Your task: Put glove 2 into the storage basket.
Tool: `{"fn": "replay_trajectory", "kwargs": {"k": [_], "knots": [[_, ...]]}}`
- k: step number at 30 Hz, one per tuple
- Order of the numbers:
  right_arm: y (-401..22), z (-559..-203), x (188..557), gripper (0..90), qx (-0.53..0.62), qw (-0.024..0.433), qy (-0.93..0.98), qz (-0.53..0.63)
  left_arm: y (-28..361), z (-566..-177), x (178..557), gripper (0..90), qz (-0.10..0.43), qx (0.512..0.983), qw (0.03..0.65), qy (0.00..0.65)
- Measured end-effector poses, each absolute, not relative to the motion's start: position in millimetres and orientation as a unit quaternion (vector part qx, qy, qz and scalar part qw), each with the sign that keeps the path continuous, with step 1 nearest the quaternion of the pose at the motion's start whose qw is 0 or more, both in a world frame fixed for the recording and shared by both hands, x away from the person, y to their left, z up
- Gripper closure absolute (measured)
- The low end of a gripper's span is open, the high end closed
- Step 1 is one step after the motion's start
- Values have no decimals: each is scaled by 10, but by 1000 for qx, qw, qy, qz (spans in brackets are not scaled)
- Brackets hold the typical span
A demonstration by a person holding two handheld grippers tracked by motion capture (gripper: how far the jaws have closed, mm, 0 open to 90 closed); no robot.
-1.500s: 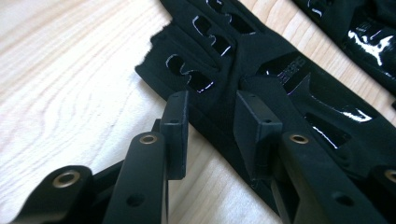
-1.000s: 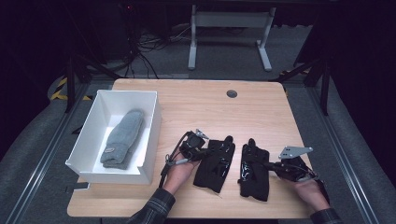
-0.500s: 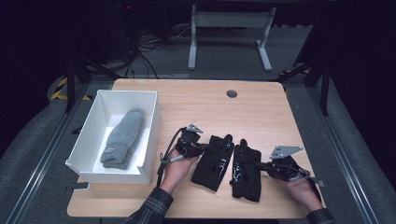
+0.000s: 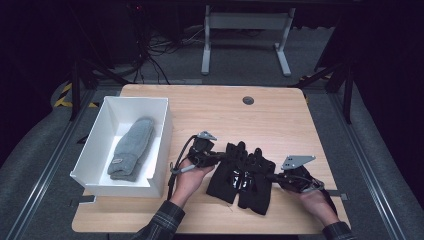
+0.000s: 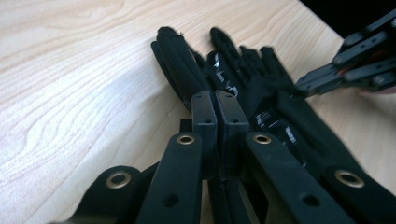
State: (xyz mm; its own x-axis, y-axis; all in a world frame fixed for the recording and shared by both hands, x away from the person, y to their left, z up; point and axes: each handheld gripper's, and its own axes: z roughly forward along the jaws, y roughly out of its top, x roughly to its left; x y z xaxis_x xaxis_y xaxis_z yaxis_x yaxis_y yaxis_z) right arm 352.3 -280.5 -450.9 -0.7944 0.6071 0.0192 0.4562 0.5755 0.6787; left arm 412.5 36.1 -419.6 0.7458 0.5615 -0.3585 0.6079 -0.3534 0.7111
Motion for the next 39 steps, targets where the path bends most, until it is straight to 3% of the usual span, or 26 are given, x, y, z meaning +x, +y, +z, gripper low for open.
{"fn": "replay_trajectory", "kwargs": {"k": [32,39], "knots": [[-2231,-4552,3673,900,273,100,890,351,111,-4040,4071,883,-62,820,471,321],[-2369,-4443,3627,900,278,100,882,368,108,-4048,4072,883,-62,819,471,321]]}}
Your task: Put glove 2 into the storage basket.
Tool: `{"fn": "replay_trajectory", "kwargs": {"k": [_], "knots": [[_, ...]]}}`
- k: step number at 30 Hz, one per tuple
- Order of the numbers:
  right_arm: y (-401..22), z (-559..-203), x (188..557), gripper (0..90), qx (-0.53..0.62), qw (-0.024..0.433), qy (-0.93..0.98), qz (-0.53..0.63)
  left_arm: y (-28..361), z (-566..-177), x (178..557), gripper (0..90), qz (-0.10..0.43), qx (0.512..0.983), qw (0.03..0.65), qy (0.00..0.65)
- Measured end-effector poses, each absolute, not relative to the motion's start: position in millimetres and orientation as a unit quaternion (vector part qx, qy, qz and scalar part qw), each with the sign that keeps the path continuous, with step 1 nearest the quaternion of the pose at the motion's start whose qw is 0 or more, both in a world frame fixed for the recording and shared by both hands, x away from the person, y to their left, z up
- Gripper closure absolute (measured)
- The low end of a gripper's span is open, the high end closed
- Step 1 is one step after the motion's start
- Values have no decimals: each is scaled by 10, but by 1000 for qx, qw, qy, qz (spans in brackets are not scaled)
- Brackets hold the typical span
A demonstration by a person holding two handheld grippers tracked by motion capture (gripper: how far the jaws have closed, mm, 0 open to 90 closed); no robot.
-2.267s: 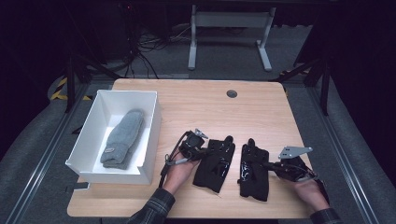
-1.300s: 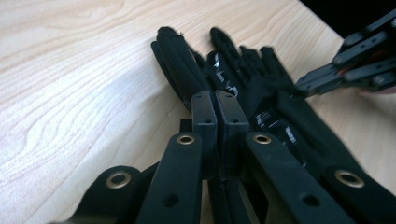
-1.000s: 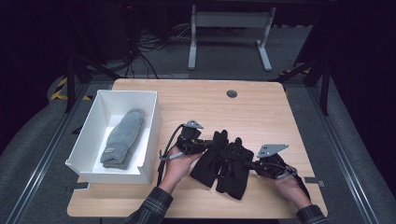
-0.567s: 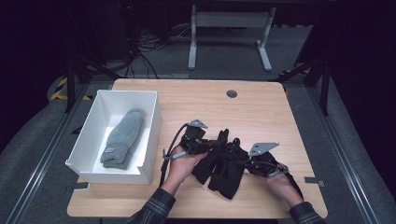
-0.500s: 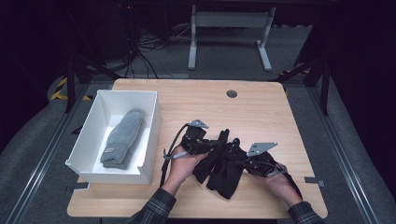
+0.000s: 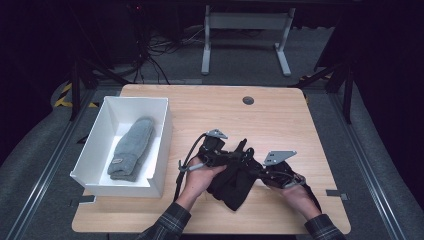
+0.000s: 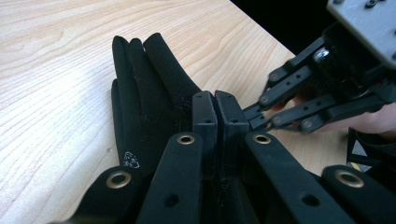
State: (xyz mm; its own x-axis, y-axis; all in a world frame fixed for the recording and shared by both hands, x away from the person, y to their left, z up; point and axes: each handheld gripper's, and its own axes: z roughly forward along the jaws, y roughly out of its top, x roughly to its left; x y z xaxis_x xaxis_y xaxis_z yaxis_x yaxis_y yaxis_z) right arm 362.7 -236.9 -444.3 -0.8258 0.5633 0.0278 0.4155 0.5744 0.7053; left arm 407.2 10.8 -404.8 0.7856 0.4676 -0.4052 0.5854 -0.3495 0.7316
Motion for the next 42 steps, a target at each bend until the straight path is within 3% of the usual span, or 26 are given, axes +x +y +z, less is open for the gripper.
{"fn": "replay_trajectory", "kwargs": {"k": [33,42], "knots": [[-2272,-4566,3636,900,267,91,891,357,-254,-4261,3951,880,-81,844,437,300],[-2412,-4485,3603,898,275,108,884,361,-212,-4222,3934,802,-87,834,462,288]]}}
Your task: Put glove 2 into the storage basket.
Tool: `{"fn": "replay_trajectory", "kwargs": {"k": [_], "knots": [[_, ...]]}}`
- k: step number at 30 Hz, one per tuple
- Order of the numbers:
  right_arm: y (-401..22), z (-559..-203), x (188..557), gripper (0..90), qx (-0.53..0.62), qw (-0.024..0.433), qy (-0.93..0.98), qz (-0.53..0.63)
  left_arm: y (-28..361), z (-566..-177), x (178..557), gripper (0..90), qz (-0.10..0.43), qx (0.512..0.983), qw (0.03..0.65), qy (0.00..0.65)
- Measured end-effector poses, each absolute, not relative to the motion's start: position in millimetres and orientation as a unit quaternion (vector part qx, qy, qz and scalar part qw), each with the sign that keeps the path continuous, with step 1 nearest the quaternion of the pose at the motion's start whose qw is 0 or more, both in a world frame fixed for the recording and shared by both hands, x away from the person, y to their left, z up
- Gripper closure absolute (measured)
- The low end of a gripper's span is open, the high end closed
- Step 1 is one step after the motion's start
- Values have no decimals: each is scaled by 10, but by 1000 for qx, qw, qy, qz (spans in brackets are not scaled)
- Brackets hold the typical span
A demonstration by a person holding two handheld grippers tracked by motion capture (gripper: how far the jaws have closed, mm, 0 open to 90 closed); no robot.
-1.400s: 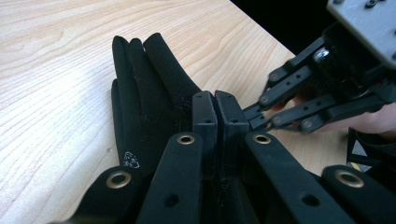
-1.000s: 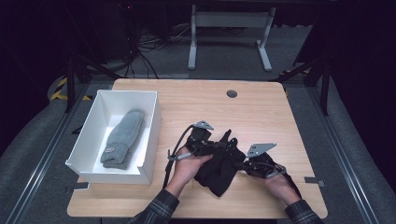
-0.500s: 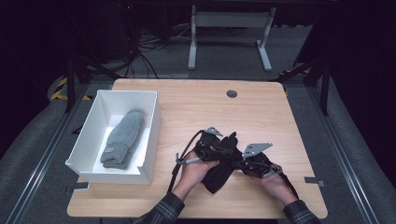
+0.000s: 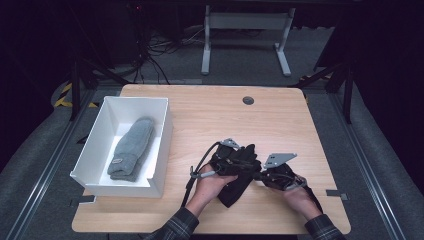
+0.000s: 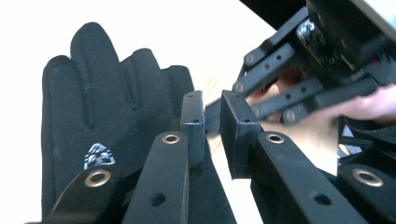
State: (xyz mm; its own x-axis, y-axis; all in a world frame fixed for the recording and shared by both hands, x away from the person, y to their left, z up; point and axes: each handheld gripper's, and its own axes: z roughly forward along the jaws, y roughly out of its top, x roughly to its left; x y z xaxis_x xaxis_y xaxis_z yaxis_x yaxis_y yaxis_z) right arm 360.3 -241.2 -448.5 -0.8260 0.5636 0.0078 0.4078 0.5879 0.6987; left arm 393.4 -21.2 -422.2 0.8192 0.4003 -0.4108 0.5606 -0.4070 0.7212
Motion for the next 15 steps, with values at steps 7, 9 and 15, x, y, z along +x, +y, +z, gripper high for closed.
{"fn": "replay_trajectory", "kwargs": {"k": [7,9,15], "knots": [[-2751,-4408,3585,807,307,126,868,369,-168,-4192,3822,900,-70,849,444,278],[-2833,-4408,3583,731,316,132,864,369,-156,-4208,3783,900,-65,853,437,276],[-2945,-4469,3618,462,337,141,858,360,-181,-4393,3691,900,-65,872,402,272]]}}
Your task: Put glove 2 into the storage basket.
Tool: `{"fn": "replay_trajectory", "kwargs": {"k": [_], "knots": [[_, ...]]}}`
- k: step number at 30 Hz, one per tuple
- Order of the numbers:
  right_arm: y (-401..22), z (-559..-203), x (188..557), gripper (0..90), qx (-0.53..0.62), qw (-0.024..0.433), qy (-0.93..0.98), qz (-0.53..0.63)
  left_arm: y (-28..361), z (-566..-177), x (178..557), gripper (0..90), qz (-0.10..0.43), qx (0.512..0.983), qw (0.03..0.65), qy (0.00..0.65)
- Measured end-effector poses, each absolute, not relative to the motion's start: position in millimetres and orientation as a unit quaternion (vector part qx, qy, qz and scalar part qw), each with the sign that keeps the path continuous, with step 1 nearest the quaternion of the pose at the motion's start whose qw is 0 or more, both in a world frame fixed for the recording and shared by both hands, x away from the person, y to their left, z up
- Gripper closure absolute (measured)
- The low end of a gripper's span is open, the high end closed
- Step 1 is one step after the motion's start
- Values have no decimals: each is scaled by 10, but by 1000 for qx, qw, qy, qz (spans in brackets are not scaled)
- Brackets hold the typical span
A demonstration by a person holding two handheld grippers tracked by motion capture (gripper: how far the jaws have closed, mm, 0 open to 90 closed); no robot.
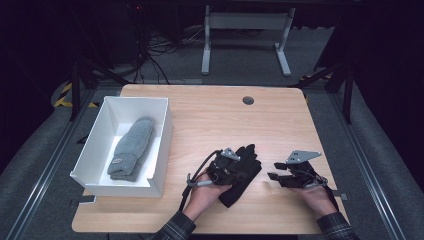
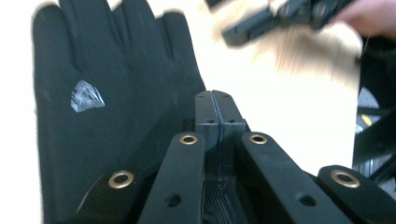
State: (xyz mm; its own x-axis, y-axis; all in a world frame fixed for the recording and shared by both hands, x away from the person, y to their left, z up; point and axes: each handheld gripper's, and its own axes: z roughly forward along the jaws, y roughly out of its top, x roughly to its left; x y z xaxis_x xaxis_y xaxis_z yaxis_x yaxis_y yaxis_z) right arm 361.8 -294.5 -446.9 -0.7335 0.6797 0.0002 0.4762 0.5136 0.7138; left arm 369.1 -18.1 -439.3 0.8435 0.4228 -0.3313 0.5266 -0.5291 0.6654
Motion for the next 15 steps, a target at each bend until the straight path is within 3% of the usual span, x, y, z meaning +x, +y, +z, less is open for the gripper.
{"fn": "replay_trajectory", "kwargs": {"k": [3,15], "knots": [[-2950,-4494,3644,393,342,149,857,356,-220,-4457,3648,900,-69,879,389,268],[-2978,-4563,3695,295,354,154,850,358,-92,-4501,3490,900,-58,899,351,254]]}}
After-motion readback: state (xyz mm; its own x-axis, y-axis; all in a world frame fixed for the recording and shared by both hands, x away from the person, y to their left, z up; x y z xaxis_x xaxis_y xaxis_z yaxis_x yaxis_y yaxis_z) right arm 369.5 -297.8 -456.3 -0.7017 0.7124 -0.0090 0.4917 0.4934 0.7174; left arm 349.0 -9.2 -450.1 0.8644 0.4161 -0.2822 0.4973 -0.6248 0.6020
